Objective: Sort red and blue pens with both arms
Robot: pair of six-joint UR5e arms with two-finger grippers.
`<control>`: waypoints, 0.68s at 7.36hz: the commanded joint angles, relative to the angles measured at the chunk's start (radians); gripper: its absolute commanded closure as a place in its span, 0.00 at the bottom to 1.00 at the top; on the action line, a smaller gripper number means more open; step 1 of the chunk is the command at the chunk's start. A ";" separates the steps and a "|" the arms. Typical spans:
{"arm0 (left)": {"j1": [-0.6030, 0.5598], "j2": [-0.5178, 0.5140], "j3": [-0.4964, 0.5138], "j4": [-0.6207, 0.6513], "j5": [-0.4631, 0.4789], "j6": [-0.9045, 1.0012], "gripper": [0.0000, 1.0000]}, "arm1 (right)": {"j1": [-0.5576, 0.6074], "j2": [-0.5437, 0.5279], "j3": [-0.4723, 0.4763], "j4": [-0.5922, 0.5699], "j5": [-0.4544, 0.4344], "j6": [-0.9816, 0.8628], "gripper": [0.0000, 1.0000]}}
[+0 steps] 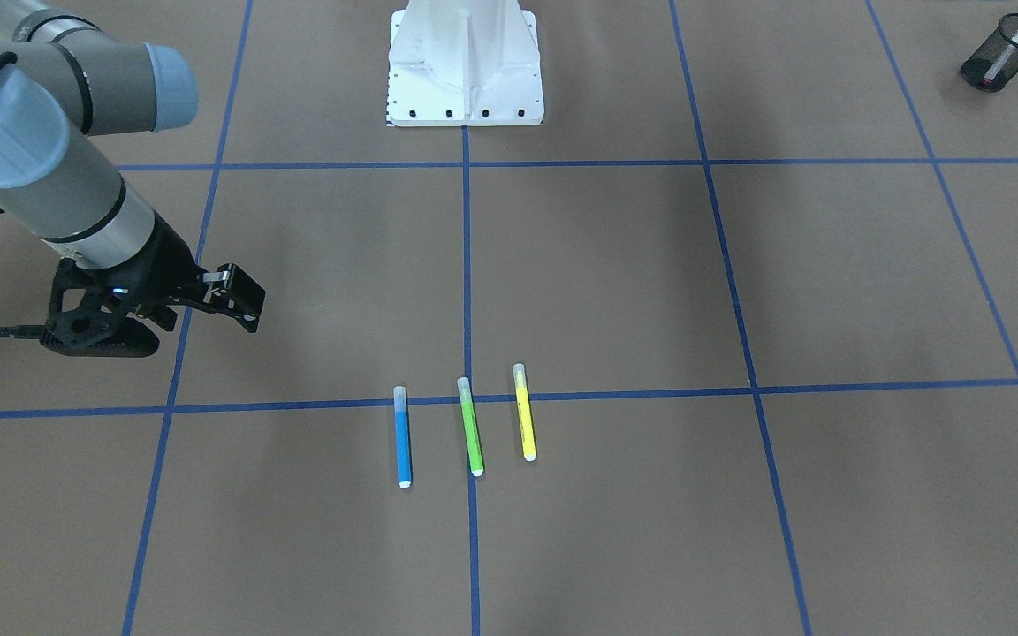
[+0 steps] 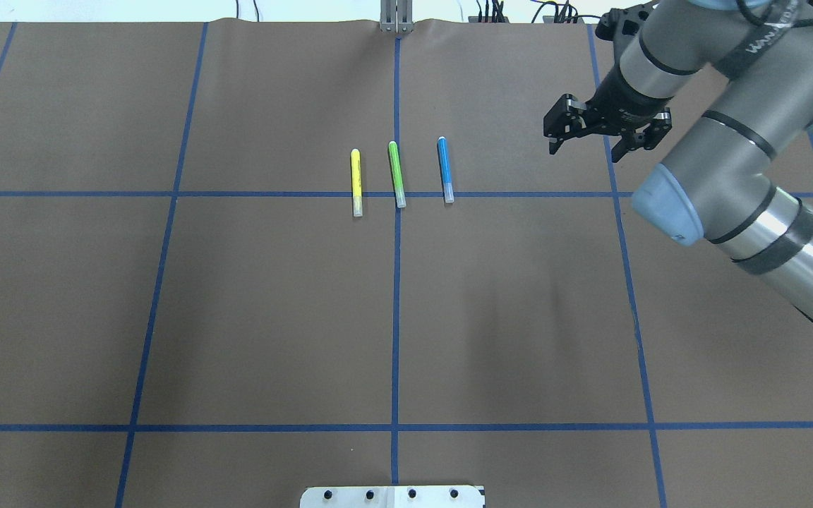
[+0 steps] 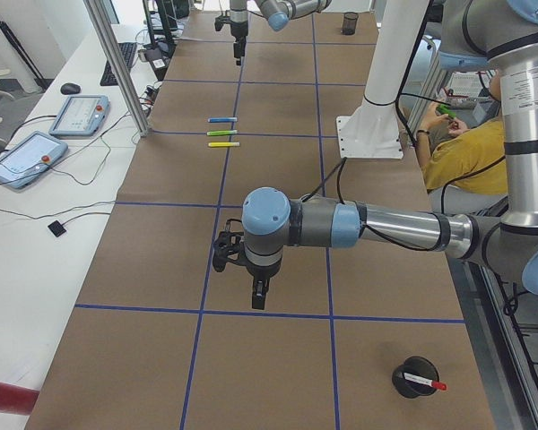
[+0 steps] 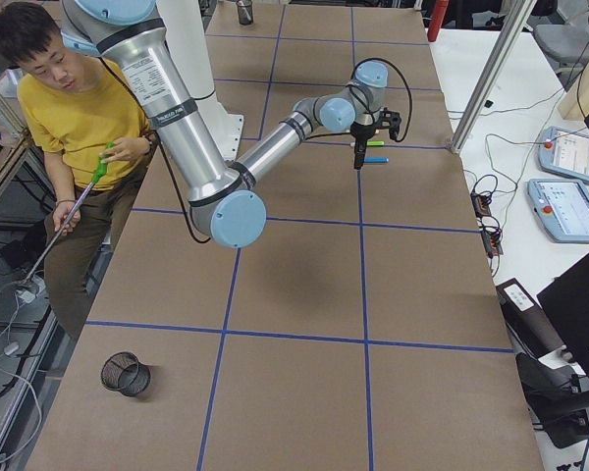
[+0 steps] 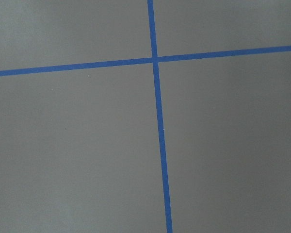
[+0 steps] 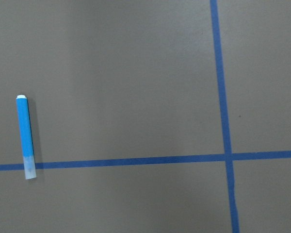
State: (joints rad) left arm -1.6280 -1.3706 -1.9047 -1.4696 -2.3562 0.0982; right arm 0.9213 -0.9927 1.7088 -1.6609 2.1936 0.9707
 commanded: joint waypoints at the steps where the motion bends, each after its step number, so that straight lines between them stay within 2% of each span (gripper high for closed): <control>1: -0.001 0.002 0.004 0.000 0.000 0.000 0.00 | -0.057 0.185 -0.169 -0.039 -0.015 0.071 0.00; 3: -0.001 0.004 0.006 0.003 0.000 0.000 0.00 | -0.082 0.375 -0.416 -0.066 -0.017 0.069 0.00; 4: -0.001 0.004 0.016 0.002 0.000 0.002 0.00 | -0.084 0.423 -0.495 -0.072 -0.018 0.048 0.00; 5: 0.000 0.004 0.025 0.002 0.000 0.002 0.00 | -0.082 0.430 -0.524 -0.074 -0.011 -0.027 0.00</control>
State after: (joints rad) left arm -1.6289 -1.3669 -1.8897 -1.4677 -2.3562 0.0992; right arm 0.8403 -0.6018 1.2562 -1.7285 2.1776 1.0074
